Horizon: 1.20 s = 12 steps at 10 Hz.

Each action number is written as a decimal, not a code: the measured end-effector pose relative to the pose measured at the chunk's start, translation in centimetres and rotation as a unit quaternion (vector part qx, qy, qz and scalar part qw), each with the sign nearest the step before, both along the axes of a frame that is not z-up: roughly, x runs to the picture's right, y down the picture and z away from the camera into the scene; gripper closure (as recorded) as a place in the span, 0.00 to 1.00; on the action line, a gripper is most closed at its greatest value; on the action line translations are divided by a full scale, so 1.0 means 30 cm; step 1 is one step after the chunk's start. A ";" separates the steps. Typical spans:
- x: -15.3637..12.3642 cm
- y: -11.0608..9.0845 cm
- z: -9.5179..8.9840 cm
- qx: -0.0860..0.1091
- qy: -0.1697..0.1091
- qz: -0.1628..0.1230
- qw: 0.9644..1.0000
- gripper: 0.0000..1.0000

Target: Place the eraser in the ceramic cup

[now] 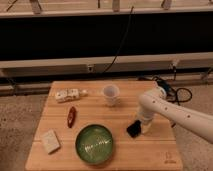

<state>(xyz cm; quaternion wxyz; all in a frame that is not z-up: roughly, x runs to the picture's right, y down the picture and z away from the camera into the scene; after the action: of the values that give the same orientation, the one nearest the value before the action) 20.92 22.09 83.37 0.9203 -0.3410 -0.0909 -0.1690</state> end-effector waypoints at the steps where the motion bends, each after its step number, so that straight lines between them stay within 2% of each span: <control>1: -0.002 0.001 0.001 0.000 -0.001 0.000 1.000 0.70; 3: -0.005 0.003 0.002 0.001 -0.002 0.000 1.000 0.92; 5: 0.025 -0.001 -0.004 0.000 0.000 -0.001 1.000 1.00; 12: 0.022 -0.046 -0.028 0.005 0.004 0.001 1.000 1.00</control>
<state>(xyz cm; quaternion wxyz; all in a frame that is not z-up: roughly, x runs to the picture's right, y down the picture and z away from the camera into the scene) 21.57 20.71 82.53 0.9224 -0.3370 -0.0867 -0.1674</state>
